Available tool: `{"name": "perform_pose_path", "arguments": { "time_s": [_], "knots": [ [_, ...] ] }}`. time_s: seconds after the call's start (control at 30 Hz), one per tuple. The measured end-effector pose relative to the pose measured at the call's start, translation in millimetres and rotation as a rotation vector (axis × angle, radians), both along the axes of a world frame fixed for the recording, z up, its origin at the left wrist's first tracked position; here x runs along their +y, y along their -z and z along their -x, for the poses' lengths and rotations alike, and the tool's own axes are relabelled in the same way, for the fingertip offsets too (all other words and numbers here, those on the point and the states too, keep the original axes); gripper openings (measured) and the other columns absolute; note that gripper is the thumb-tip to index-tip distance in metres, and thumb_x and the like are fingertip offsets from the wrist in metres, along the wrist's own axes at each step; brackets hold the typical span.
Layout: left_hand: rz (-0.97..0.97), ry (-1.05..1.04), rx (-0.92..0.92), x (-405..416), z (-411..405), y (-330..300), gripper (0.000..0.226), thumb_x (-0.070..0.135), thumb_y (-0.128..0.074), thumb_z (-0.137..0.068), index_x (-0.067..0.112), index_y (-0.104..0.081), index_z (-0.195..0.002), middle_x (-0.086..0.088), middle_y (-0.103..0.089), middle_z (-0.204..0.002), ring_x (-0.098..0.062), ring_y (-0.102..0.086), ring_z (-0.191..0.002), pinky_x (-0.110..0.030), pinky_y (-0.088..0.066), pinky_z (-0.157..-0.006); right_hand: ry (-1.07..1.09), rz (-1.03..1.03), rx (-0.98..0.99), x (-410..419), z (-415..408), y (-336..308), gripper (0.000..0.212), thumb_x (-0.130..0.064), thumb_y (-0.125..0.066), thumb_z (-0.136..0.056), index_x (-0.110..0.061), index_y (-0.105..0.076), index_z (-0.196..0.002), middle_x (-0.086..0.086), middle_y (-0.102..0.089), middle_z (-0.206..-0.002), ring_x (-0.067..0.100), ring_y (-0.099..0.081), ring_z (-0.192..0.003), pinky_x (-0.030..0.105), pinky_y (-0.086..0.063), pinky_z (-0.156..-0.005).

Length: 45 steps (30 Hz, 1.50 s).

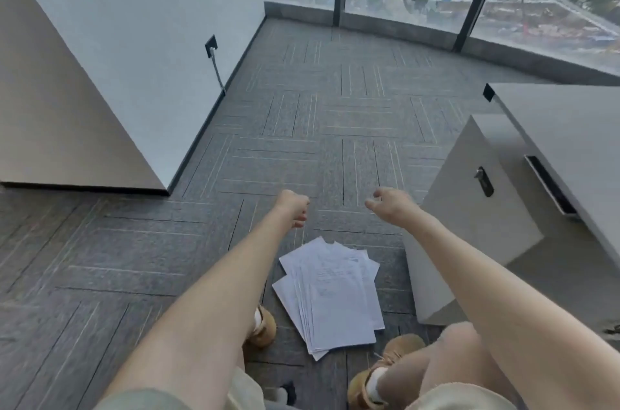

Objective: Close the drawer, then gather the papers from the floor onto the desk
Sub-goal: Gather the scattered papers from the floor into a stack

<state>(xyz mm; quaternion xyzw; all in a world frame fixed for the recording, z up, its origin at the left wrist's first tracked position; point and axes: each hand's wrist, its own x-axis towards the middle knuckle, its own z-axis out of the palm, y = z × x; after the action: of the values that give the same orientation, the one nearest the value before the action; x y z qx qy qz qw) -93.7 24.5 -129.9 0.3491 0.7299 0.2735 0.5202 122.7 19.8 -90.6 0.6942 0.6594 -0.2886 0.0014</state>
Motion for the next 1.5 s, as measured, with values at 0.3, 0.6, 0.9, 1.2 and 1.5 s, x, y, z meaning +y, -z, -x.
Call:
{"name": "perform_pose_path", "arguments": {
  "time_s": [0.3,0.6,0.9,1.2,1.5],
  "knots": [
    [0.291,-0.067,0.073,50,16,201,0.006,0.007,-0.045,-0.087,0.012,-0.046,-0.084,-0.005,-0.047,-0.079,-0.027,-0.049,-0.075,-0.033,-0.046,-0.06,0.079,0.325,0.062,78,18,209,0.055,-0.038,-0.046,-0.097,-0.004,-0.048,-0.141,0.015,-0.056,-0.139,0.033,-0.051,-0.127,0.037,-0.042,-0.093],
    [0.521,-0.15,0.209,34,23,379,0.021,0.008,-0.046,-0.09,0.012,-0.055,-0.108,-0.013,-0.059,-0.12,-0.026,-0.051,-0.083,-0.036,-0.053,-0.068,0.228,0.478,0.071,89,5,383,0.057,-0.031,-0.048,-0.096,-0.004,-0.042,-0.147,0.016,-0.051,-0.147,0.035,-0.05,-0.131,0.039,-0.043,-0.098],
    [0.702,-0.26,0.175,1,24,483,0.073,0.016,-0.059,-0.085,0.007,-0.025,-0.149,-0.014,-0.038,-0.152,-0.035,-0.045,-0.132,-0.041,-0.046,-0.1,0.411,0.605,-0.112,62,-11,517,0.063,-0.041,-0.051,-0.09,-0.02,-0.03,-0.145,0.028,-0.018,-0.153,0.045,-0.023,-0.141,0.062,-0.027,-0.112],
    [0.556,-0.564,0.242,5,20,516,0.02,0.007,-0.061,-0.082,0.011,-0.059,-0.101,-0.009,-0.067,-0.105,-0.027,-0.06,-0.085,-0.032,-0.049,-0.07,0.485,0.394,-0.11,40,-8,552,0.078,-0.03,-0.051,-0.091,-0.005,-0.015,-0.155,0.033,-0.012,-0.159,0.046,-0.015,-0.147,0.056,-0.012,-0.12],
    [0.324,-0.348,0.476,52,2,516,0.017,0.015,-0.056,-0.09,0.008,-0.062,-0.104,-0.013,-0.063,-0.115,-0.029,-0.06,-0.092,-0.033,-0.045,-0.078,0.394,0.17,0.016,40,0,547,0.073,-0.022,-0.056,-0.09,-0.005,-0.024,-0.154,0.017,-0.035,-0.156,0.034,-0.033,-0.143,0.051,-0.024,-0.118]
  ]
}}
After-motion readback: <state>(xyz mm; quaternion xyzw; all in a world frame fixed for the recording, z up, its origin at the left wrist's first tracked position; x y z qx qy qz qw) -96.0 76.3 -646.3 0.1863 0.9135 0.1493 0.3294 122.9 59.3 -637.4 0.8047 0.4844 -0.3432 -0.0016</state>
